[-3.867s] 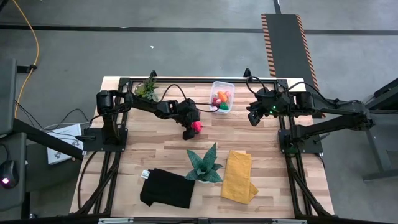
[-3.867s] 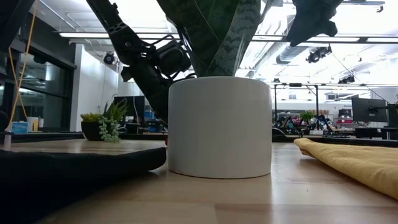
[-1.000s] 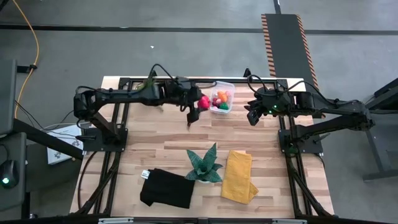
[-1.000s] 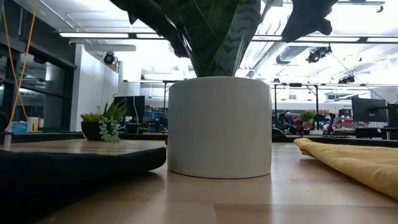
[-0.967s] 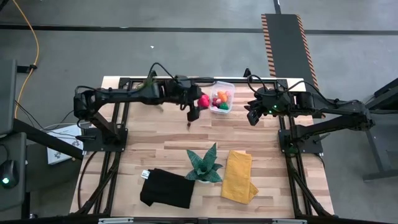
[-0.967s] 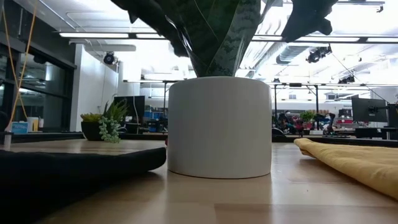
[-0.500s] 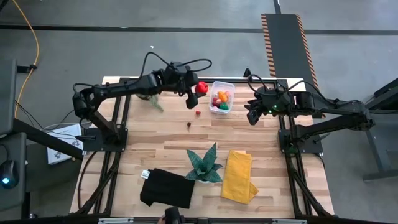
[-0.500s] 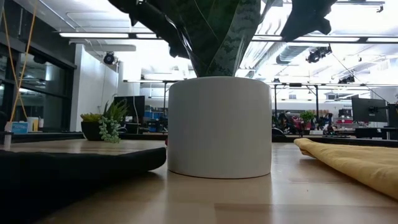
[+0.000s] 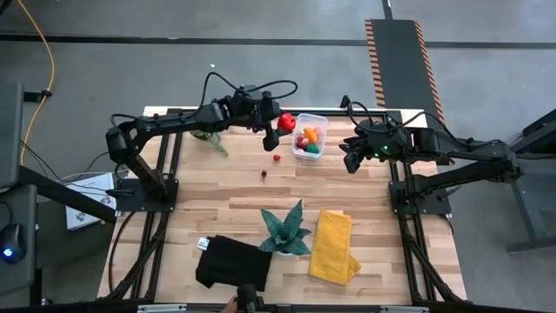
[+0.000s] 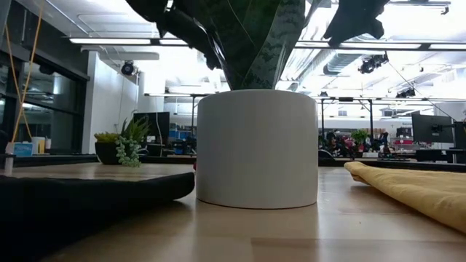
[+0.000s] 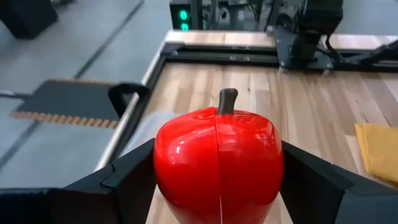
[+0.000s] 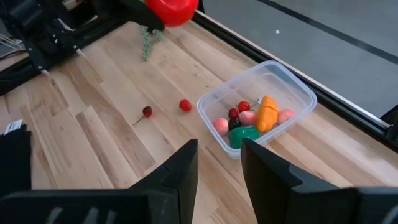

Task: Pick and placing Produce into tupperware
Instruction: Put the apple into the transparent container

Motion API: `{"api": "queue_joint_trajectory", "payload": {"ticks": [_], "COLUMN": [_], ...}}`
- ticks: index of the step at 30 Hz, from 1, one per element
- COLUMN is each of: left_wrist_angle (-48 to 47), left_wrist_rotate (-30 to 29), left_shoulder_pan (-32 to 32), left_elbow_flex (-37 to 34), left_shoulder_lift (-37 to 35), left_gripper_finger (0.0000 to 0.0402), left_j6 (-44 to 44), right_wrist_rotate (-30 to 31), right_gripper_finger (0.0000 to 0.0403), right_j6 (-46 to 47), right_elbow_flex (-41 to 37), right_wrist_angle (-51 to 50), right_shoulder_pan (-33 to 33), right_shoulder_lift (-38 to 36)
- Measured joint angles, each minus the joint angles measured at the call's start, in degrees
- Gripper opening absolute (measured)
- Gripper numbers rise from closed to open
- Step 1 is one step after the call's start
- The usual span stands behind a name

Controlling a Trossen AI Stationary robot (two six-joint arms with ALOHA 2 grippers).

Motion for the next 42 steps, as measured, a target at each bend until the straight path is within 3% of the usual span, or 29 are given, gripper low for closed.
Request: {"api": "queue_joint_trajectory", "payload": {"ticks": [12, 19, 28, 42], "left_wrist_angle": [0.1, -4.9, -22.1, -22.7], "left_wrist_rotate": [2.5, 1.9, 2.0, 4.0], "left_shoulder_pan": [2.1, 2.2, 2.2, 2.2], "left_elbow_flex": [0.8, 11.2, 27.1, 30.7], "left_shoulder_lift": [1.9, 5.5, 15.6, 23.6], "left_gripper_finger": [0.0275, 0.0275, 0.0275, 0.0275], "left_j6": [-1.5, 0.0, 1.9, 0.1], "right_wrist_rotate": [0.0, 0.0, 0.0, 0.0], "right_gripper_finger": [0.0113, 0.0113, 0.0113, 0.0113], "right_j6": [0.4, 0.2, 0.0, 0.1], "right_elbow_flex": [0.0, 0.0, 0.0, 0.0], "right_wrist_angle": [0.2, 0.6, 1.0, 0.9], "right_shoulder_pan": [0.0, 0.0, 0.0, 0.0], "right_shoulder_lift": [0.0, 0.0, 0.0, 0.0]}}
